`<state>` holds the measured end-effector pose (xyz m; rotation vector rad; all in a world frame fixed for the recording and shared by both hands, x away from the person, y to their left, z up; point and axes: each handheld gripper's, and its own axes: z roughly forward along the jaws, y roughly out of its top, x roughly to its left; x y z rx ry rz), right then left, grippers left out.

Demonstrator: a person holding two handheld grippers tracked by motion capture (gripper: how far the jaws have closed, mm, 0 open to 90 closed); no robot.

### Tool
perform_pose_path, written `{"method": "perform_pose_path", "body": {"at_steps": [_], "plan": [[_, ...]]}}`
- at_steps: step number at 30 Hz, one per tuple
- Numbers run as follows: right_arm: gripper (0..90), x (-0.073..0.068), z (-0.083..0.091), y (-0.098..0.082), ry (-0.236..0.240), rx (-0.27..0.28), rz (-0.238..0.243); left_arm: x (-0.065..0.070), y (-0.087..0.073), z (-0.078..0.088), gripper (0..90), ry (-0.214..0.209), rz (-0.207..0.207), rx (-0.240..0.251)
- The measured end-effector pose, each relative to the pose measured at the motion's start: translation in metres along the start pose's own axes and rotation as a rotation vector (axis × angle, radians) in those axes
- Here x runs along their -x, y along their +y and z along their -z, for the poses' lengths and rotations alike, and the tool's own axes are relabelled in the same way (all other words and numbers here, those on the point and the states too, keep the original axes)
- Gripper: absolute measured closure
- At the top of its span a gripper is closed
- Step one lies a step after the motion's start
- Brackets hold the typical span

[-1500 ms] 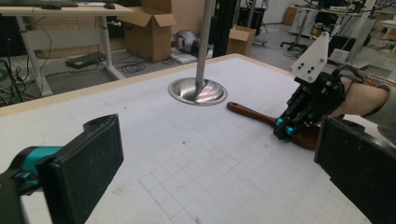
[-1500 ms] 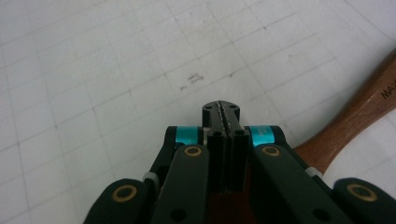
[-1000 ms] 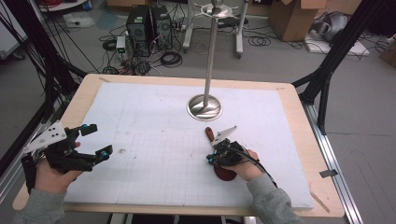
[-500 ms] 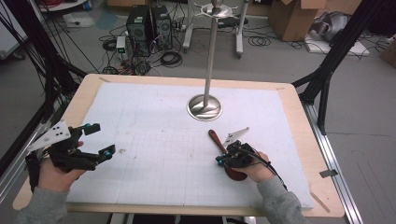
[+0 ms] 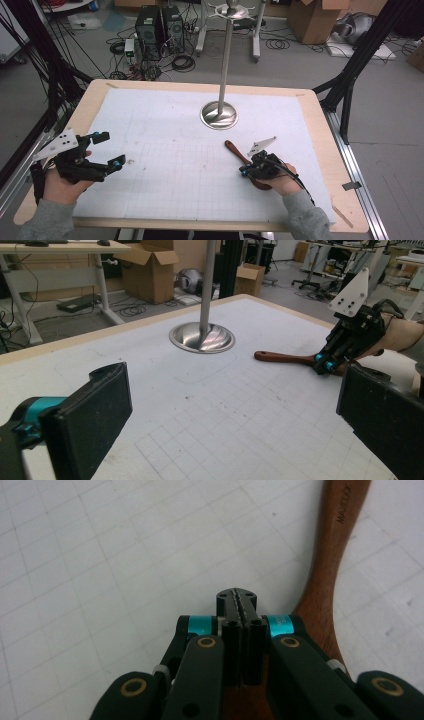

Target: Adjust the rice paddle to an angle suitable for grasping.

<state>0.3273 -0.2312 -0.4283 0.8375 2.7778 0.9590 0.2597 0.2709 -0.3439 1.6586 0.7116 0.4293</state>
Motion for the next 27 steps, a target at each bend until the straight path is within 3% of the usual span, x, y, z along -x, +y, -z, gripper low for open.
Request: {"method": "perform_pose_path", "body": {"at_steps": [17, 27], "plan": [[89.6, 0.012, 0.007, -0.008, -0.027, 0.009, -0.023, 0.0, -0.001, -0.001, 1.8, -0.002, 0.001, -0.002], [89.6, 0.021, 0.011, -0.013, -0.035, 0.018, -0.061, 0.0, -0.001, -0.002, 1.8, -0.003, 0.0, -0.008]]}}
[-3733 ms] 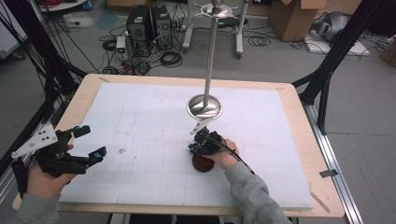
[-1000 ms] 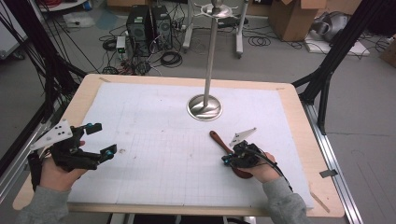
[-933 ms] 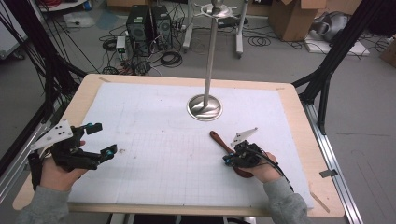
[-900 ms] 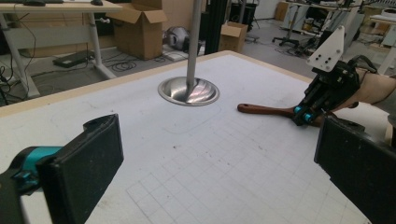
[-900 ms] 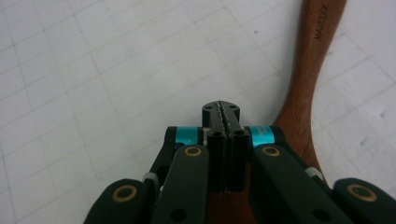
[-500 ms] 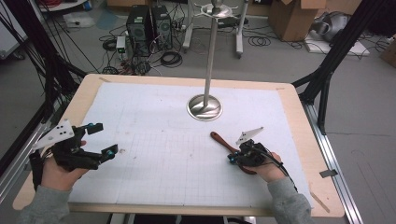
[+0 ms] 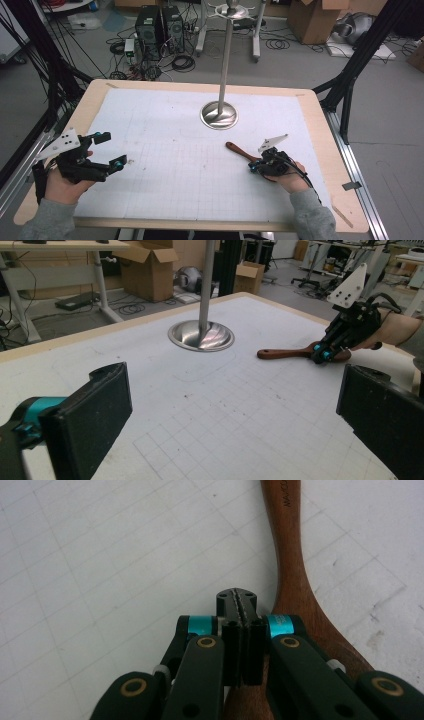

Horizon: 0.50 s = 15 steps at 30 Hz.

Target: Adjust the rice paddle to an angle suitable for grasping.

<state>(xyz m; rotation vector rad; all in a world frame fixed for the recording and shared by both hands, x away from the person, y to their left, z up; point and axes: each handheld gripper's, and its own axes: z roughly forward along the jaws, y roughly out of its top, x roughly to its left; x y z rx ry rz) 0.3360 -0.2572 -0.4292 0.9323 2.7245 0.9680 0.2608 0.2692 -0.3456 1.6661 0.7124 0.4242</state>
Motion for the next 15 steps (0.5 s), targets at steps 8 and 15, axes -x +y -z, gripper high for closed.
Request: {"method": "perform_pose_path", "body": {"at_steps": [8, 15], "plan": [[89.5, -0.004, 0.012, 0.004, -0.002, 0.061, 0.011, -0.001, -0.001, -0.001, 1.8, 0.002, 0.004, -0.002], [74.5, -0.007, 0.024, 0.015, -0.039, 0.08, 0.035, 0.0, -0.001, -0.001, 1.8, 0.002, 0.002, -0.005]]}}
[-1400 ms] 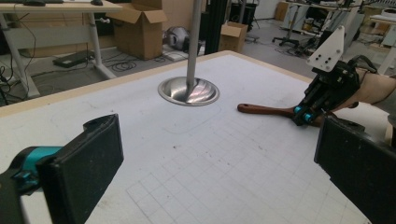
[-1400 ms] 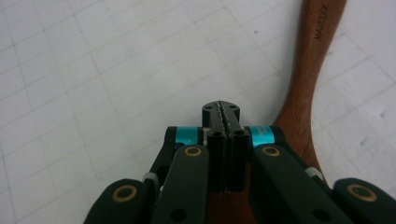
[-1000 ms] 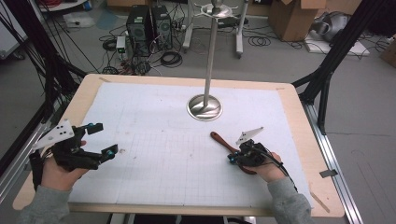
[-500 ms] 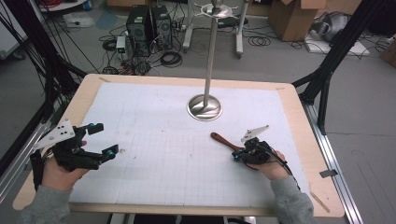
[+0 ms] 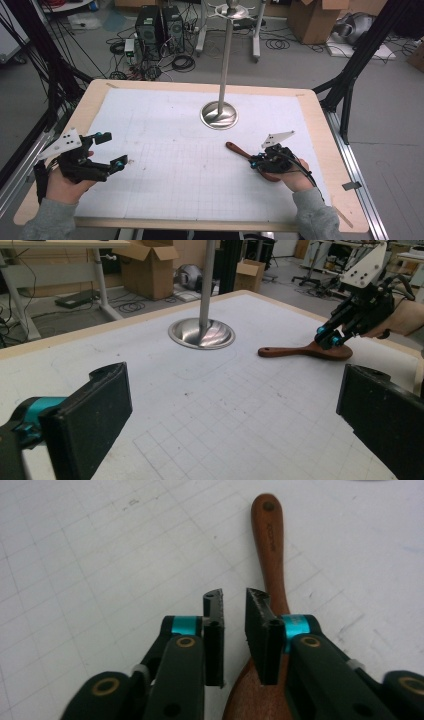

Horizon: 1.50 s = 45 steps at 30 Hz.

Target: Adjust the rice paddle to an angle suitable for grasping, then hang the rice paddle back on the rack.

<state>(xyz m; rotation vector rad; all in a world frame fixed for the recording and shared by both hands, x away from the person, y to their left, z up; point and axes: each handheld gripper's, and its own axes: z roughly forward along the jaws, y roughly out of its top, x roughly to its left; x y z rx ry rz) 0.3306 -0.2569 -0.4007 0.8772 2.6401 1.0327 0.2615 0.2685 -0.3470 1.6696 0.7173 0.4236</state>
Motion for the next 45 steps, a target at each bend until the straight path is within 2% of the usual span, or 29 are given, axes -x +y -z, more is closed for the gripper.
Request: {"method": "perform_pose_path", "body": {"at_steps": [4, 8, 12, 16, 20, 24, 45], "plan": [[64.2, -0.002, -0.001, 0.006, -0.005, -0.024, 0.022, 0.0, 0.0, 0.002, 1.8, 0.005, 0.0, -0.001], [48.2, 0.002, 0.001, 0.012, -0.014, -0.002, -0.002, -0.001, -0.001, 0.004, 1.8, 0.011, 0.002, 0.0], [31.5, 0.006, 0.002, 0.016, -0.006, -0.005, -0.031, -0.002, -0.001, 0.007, 1.8, 0.016, 0.002, 0.001], [15.1, 0.008, 0.0, 0.017, -0.025, -0.01, -0.038, -0.001, -0.001, 0.006, 1.8, 0.014, 0.002, 0.005], [10.3, 0.012, 0.003, 0.016, -0.014, 0.016, -0.048, 0.0, -0.001, 0.006, 1.8, 0.013, 0.003, 0.002], [10.1, 0.015, 0.006, 0.015, -0.008, 0.028, -0.053, -0.001, -0.001, 0.005, 1.8, 0.014, 0.001, 0.0], [12.7, 0.015, -0.007, 0.019, -0.029, -0.059, -0.005, 0.0, -0.002, 0.005, 1.8, 0.012, 0.001, -0.004]]}}
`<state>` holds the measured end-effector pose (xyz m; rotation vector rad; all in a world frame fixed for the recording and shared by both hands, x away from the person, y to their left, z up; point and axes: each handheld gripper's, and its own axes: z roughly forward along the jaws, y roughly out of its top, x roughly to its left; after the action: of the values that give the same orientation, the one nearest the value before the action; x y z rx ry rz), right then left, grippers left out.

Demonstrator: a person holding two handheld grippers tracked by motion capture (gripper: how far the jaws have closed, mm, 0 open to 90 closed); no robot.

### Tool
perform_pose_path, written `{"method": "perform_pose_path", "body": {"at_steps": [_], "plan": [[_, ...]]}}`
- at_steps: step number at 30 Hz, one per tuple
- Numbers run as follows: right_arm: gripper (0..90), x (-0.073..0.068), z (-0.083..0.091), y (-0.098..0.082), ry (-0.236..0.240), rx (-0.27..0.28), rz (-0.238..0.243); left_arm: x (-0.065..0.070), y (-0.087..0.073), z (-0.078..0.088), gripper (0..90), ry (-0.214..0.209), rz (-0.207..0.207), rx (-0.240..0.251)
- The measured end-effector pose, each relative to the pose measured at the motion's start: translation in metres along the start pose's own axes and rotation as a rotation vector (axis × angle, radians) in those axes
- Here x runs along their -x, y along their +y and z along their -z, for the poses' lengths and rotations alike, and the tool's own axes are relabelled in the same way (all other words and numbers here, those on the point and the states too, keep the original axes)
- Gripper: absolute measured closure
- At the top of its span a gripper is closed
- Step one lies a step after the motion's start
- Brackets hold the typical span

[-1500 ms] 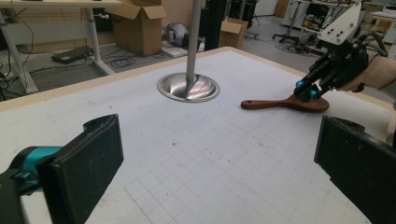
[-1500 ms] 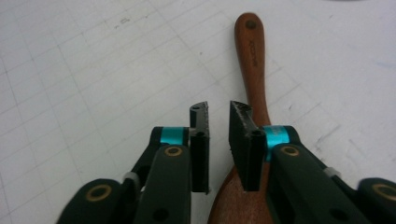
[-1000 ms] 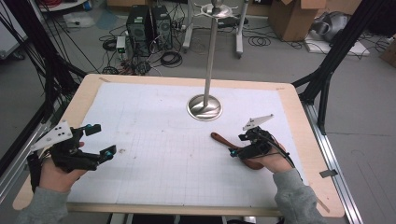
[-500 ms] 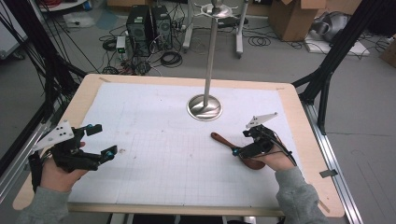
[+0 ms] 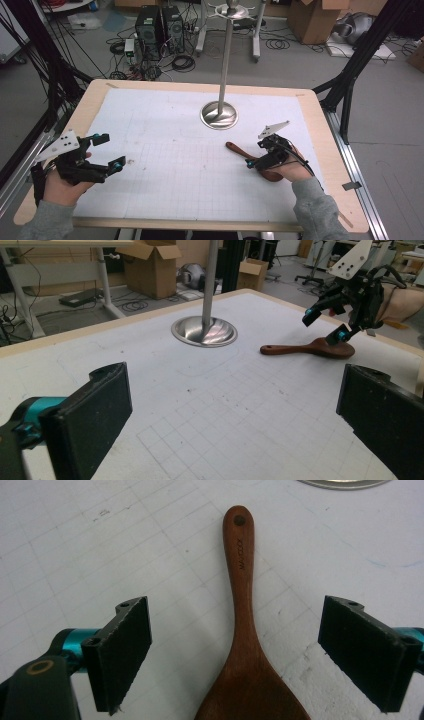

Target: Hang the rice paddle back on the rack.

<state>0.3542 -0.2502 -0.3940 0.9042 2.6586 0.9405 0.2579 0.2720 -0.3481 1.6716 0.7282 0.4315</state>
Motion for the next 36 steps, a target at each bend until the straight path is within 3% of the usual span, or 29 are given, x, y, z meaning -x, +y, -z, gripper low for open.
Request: {"method": "perform_pose_path", "body": {"at_steps": [12, 17, 29, 36], "plan": [[14.2, 0.002, -0.008, 0.007, -0.02, -0.044, -0.004, 0.0, -0.001, 0.007, 1.8, 0.014, 0.0, 0.001], [20.3, 0.005, -0.015, 0.007, -0.031, -0.085, 0.009, 0.001, -0.002, 0.009, 1.8, 0.017, 0.002, 0.0], [37.4, 0.011, -0.022, 0.011, -0.005, -0.12, 0.001, 0.0, -0.004, 0.01, 1.8, 0.021, 0.007, -0.004], [41.8, 0.01, -0.025, 0.02, 0.008, -0.164, 0.017, -0.001, -0.004, 0.013, 1.8, 0.024, 0.011, 0.002]]}}
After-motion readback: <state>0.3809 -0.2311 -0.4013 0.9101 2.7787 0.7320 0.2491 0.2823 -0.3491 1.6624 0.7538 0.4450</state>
